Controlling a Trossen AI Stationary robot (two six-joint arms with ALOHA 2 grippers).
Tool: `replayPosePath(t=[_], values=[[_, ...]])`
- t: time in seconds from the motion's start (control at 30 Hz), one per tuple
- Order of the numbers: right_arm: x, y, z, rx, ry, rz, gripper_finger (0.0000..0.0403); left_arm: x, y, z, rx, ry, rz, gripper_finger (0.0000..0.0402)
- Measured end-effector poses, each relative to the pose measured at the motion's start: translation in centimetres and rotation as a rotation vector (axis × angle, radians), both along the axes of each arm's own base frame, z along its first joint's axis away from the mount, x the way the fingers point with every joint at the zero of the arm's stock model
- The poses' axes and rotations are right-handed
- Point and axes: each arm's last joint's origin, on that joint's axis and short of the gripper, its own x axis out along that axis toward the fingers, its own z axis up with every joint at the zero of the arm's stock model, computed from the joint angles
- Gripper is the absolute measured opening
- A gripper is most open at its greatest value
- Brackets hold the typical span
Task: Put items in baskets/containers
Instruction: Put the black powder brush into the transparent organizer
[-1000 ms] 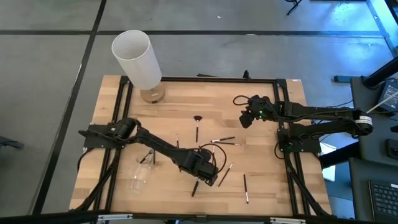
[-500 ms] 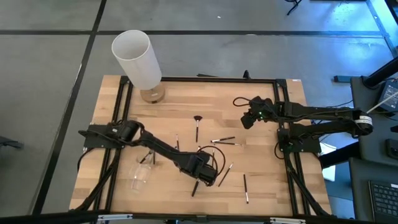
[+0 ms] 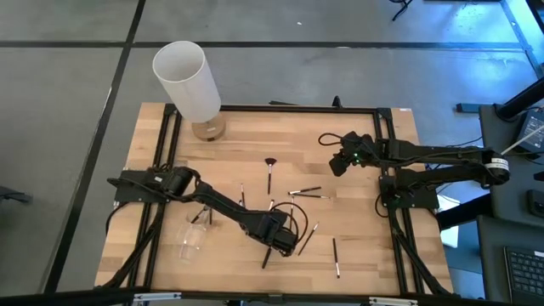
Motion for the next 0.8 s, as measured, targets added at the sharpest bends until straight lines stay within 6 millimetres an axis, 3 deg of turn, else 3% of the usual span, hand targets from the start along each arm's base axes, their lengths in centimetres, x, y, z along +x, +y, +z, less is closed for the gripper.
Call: replayPosePath(t=[0.33,0.53,0.6,0.8], values=[[0.0,0.0,0.0,-0.002,0.0,0.003,0.0162,-0.3,-0.1,-0.1,0.007,0.026,-0.014,0.0064],[0.0,0.0,0.0,-0.003,-0.002,0.003,0.0162,-0.3,0.1,0.3,-0.005,0.032,-0.057,0.0059],[0.0,0.0,0.0,-0.005,-0.001,0.006,0.0162,-0.5,0.4,1.1,-0.008,0.036,-0.071,0.0065],[0.1,0.0,0.0,-0.009,-0.002,0.007,0.0162,-2.5,1.9,6.2,0.09,0.02,-0.045,0.0066]])
